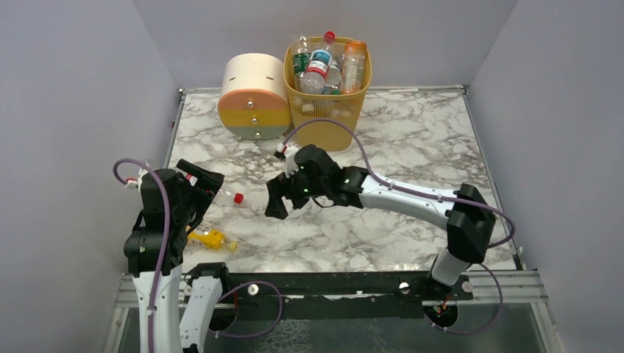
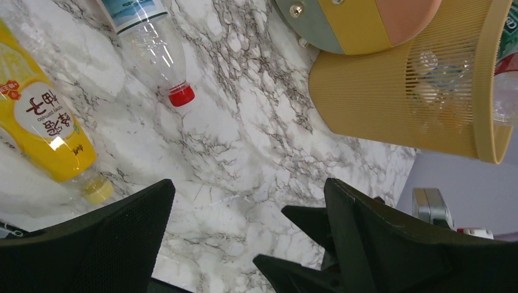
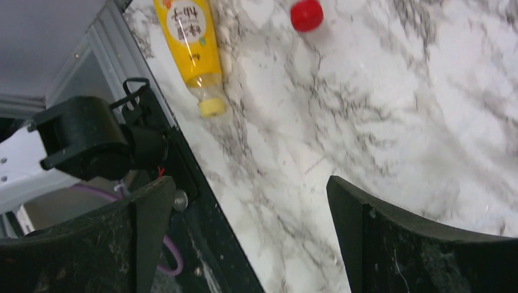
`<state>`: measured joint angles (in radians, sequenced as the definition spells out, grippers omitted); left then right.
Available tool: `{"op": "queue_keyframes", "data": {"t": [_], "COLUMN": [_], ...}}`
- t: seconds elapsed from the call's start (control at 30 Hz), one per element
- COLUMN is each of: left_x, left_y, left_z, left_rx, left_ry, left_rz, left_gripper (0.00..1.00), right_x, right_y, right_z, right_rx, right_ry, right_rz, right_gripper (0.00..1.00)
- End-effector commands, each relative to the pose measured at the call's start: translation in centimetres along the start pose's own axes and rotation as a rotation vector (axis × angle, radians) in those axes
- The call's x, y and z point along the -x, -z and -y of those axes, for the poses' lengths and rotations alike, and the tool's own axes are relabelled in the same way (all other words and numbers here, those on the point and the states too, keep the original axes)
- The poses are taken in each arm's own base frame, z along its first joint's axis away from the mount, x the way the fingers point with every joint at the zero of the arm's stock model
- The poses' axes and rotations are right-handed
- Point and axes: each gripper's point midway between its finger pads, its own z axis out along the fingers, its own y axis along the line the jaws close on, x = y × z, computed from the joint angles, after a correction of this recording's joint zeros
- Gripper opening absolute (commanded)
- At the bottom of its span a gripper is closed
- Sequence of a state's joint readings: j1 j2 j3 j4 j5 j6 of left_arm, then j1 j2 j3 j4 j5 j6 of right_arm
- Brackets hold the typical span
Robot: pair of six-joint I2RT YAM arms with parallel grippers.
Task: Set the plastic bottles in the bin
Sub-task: Pick up the plastic bottle at the center of the board.
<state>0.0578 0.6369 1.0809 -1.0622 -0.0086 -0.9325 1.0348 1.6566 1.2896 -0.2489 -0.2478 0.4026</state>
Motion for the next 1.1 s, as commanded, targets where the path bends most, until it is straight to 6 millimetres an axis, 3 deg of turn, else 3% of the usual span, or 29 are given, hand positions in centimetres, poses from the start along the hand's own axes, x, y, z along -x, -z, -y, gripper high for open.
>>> {"op": "queue_keyframes", "data": {"t": [0.0, 0.17, 0.37, 0.63, 1.07], "left_x": [-0.5, -0.2, 0.0, 0.4, 0.5], "left_y": [1.9, 3.3, 3.4, 2.8, 1.6], "left_z": [-0.6, -0.1, 0.5, 1.1, 1.0], "left_rx": [-0.006, -0.031, -0.039, -0.040, -0.012], "left_ry": [0.071, 0.071, 0.067, 0.068, 0.040], "left_rz": [0.008, 0.024, 0.016, 0.011, -0.003], "left_gripper": [0.99, 0.99, 0.99, 0.99, 0.99], "right_x": [4.8, 5.5, 4.5, 3.8, 3.0], "right_y": [-3.6, -8.5, -13.2, -16.2, -19.5], "right_z": [-1.4, -0.8, 0.7, 2.6, 2.5], "right_rx": [0.037, 0.053, 0.036, 0.000, 0.057], "right_ry": [0.151, 0.219, 0.283, 0.334, 0.356], "right_rz": [0.150, 0.150, 0.101, 0.078, 0.046], "right_gripper": [0.96, 0.90, 0.81, 0.77, 0.71]}}
